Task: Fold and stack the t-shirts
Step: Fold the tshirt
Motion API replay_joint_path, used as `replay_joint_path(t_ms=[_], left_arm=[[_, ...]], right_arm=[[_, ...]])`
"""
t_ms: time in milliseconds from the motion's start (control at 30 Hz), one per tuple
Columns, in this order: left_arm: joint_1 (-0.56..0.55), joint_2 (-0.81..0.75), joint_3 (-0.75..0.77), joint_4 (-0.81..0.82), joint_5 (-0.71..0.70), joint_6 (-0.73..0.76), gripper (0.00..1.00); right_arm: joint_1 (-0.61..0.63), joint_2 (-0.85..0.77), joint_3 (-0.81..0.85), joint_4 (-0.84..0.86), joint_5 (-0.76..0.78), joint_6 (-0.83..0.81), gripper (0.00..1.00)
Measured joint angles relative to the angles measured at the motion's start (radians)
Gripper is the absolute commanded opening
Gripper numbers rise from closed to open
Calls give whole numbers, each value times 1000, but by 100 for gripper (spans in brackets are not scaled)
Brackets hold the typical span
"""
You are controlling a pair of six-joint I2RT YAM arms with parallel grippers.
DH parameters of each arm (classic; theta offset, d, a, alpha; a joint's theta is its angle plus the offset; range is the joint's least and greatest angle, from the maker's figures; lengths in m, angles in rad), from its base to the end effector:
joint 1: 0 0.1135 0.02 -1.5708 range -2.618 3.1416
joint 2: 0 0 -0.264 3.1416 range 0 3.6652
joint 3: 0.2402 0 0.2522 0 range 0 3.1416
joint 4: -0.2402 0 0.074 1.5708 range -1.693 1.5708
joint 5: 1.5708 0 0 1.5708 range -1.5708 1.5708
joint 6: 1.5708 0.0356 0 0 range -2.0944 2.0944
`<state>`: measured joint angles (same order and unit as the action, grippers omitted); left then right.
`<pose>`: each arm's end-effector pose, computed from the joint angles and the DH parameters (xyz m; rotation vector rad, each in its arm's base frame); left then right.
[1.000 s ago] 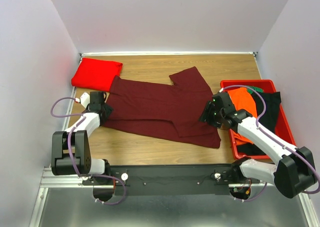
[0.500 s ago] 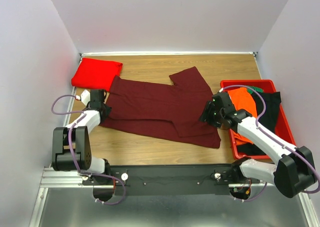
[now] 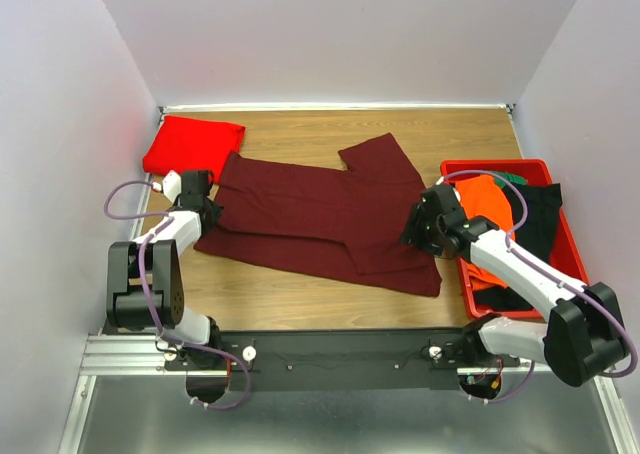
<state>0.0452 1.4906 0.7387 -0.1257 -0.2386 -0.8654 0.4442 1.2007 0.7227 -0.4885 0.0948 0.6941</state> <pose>0.2875 0.0214 0.1696 -1.1555 2.1224 -0.0823 0.2107 0.0966 0.2102 0.3571 2.5390 0.3282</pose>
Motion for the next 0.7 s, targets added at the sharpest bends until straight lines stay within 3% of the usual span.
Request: replay_joint_path(t_ms=[367, 567, 700], left_arm=[[0, 45, 45, 17, 0, -1, 0], [0, 74, 56, 37, 1, -4, 18], [0, 86, 56, 53, 6, -12, 45]], right_arm=[[0, 43, 8, 9, 17, -24, 62], [0, 45, 8, 10, 20, -35, 63], [0, 46, 8, 10, 20, -41, 63]])
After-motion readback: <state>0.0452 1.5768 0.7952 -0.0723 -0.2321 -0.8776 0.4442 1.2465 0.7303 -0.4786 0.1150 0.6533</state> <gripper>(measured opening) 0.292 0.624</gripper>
